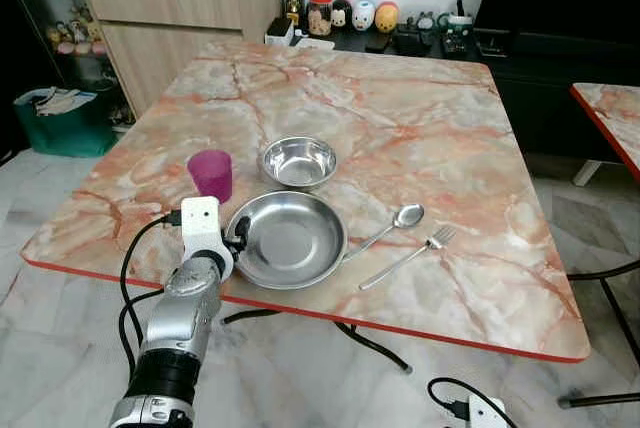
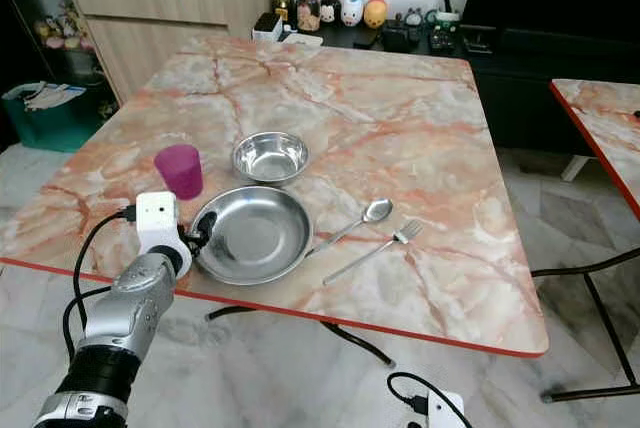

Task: Setting the table

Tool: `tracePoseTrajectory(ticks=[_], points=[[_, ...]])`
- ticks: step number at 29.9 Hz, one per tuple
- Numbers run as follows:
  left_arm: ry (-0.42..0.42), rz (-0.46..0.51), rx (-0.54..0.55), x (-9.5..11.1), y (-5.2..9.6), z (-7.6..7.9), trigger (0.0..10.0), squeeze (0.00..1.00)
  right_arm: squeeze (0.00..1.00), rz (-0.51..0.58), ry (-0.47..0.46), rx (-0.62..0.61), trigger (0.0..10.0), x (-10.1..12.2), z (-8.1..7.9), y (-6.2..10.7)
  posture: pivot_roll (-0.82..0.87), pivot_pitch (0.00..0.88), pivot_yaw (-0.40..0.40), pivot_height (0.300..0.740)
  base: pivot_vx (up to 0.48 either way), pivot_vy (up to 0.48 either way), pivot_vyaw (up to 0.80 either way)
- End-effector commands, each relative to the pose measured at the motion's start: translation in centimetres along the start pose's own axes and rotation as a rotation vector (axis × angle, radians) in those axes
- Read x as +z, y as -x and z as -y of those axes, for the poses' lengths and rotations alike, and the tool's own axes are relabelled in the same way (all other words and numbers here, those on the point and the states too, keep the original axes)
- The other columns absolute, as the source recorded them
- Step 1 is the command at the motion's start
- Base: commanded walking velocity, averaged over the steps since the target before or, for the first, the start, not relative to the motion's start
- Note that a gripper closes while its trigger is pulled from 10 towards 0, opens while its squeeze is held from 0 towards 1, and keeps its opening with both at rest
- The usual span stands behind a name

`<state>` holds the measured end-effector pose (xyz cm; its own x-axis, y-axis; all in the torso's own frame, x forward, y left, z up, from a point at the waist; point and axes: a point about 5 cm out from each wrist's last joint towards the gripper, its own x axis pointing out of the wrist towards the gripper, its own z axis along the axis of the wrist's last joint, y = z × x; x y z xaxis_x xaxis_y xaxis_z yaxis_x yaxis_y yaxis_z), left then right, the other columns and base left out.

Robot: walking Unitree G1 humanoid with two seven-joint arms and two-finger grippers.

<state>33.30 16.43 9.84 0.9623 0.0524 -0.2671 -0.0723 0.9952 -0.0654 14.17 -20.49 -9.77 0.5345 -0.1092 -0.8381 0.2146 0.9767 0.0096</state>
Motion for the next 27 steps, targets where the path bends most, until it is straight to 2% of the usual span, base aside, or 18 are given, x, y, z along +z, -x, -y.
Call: tracePoseTrajectory(ticks=[1,13,20,27], points=[[-0.012,-0.001,0.016,0.09,-0.22,0.03,10.0,0.00,0.00,-0.002,-0.009,-0.006,10.0,-0.11,0.08,0.03,0.07,0.000,-0.019,0.740,0.000,0.000,0.00],[-0.021,-0.027,0.031,-0.22,-0.50,0.34,10.0,0.00,0.00,-0.003,-0.011,-0.004,10.0,-0.15,0.05,0.04,0.06,0.000,-0.016,0.740,0.000,0.000,0.00],[-0.014,-0.009,0.044,0.26,-0.84,0.82,10.0,0.00,0.00,-0.002,-0.009,-0.004,10.0,-0.11,0.08,0.03,0.06,0.000,-0.018,0.740,0.000,0.000,0.00],[-0.001,-0.001,0.083,0.51,-1.15,0.66,10.0,0.00,0.00,-0.002,-0.008,-0.003,10.0,-0.11,0.05,0.03,0.06,0.000,-0.017,0.740,0.000,0.000,0.00]])
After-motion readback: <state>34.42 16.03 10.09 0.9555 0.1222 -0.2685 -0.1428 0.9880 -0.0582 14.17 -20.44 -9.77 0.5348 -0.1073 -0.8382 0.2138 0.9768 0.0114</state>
